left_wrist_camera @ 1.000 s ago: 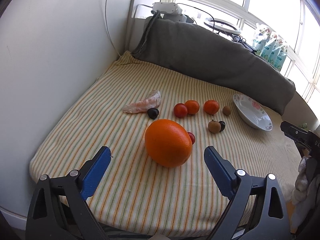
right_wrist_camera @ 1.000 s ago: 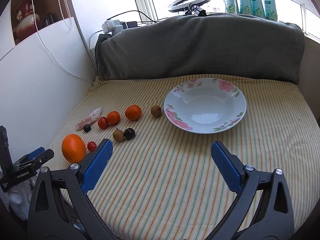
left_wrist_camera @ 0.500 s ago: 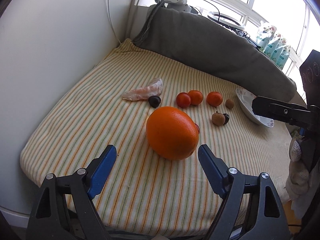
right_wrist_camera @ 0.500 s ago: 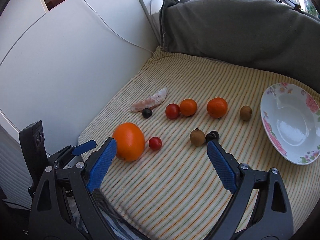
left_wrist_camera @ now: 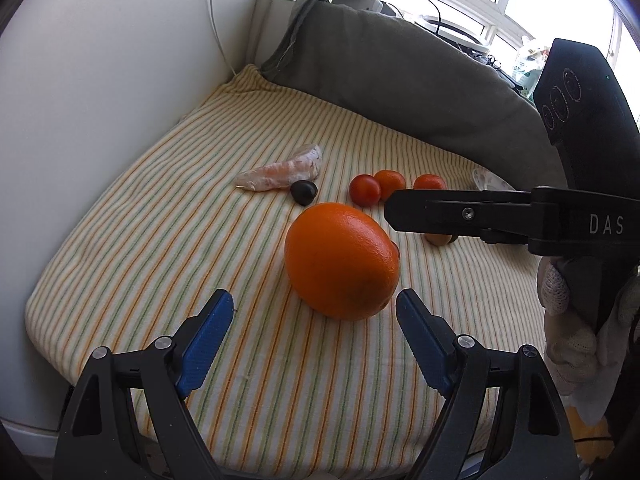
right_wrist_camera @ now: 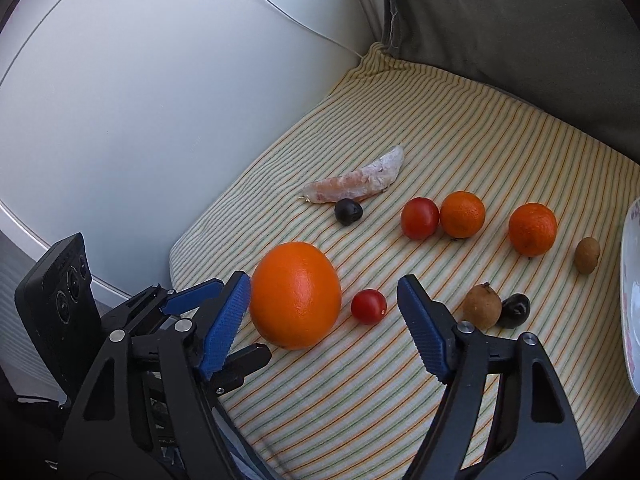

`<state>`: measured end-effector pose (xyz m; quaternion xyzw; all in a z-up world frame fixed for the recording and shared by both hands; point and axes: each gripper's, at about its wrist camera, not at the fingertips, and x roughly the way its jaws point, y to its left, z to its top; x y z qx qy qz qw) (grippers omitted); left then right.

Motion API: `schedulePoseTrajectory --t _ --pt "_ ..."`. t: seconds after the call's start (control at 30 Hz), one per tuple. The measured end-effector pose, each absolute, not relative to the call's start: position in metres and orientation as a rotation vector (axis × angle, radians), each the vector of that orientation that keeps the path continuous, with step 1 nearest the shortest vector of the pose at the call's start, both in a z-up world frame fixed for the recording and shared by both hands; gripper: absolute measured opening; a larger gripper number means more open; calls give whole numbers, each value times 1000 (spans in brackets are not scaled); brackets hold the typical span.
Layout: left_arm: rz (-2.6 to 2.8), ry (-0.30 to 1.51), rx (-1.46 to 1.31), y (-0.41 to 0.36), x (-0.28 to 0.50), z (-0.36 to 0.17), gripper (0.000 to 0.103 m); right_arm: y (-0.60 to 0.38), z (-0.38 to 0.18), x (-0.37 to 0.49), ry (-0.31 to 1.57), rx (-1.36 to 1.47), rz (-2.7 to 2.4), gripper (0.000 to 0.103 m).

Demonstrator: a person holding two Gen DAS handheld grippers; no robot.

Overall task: Organize fruits
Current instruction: 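Move the right tool to the large orange and close around it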

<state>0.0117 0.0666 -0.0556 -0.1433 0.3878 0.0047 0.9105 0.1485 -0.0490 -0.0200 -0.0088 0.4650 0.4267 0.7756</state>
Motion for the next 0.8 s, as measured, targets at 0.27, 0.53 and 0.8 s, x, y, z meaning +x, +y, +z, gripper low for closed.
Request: schedulePoseTrajectory --t 0.27,0.53,0.8 --pt "-22 816 -328 69 17 -60 82 -30 -31 152 1048 -48 957 73" --pt "-50 833 -359 70 23 -64 77 -15 -41 156 1085 -62 989 72" --pt "-72 837 -361 70 26 -64 75 0 -49 159 1101 -89 1008 70"
